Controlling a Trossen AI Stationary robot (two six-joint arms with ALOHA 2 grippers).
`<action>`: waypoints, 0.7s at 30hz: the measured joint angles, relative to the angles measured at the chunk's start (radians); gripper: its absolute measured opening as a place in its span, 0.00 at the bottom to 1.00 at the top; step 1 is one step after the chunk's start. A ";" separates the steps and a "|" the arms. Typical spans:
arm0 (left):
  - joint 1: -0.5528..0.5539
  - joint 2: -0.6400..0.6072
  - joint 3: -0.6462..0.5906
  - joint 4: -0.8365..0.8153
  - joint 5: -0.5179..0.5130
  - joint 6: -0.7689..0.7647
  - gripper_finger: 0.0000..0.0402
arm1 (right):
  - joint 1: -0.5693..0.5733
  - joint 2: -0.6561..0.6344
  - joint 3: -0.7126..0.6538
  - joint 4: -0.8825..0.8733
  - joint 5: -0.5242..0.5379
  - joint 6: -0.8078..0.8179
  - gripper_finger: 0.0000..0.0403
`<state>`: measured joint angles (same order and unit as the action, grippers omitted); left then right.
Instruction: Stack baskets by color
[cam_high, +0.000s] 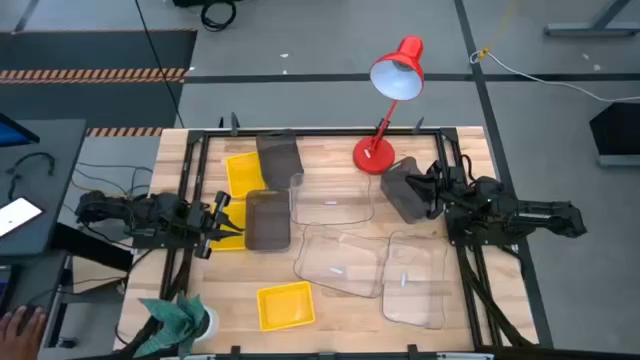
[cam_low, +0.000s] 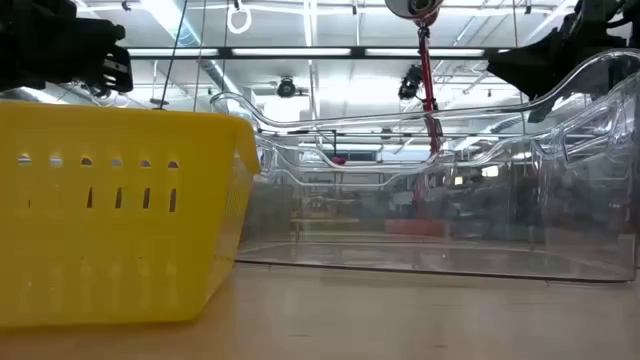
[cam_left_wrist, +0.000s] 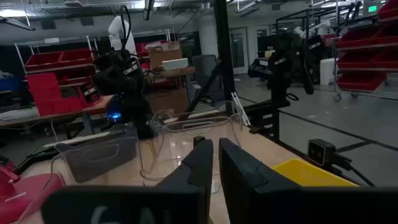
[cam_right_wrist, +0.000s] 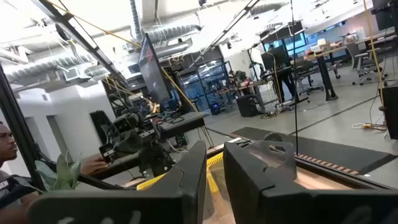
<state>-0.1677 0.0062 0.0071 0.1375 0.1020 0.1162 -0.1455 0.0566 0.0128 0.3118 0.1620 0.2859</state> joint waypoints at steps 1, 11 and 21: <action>0.000 0.000 0.000 0.000 0.000 0.000 0.09 | 0.000 0.000 0.000 0.000 0.000 0.000 0.15; 0.000 0.000 0.000 0.000 0.000 0.000 0.06 | 0.000 0.000 0.000 0.000 0.000 0.000 0.15; 0.000 0.000 0.000 0.000 0.000 0.000 0.09 | 0.000 0.000 0.000 0.000 0.000 0.000 0.15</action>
<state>-0.1677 0.0063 0.0067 0.1372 0.1017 0.1162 -0.1455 0.0566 0.0131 0.3119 0.1623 0.2859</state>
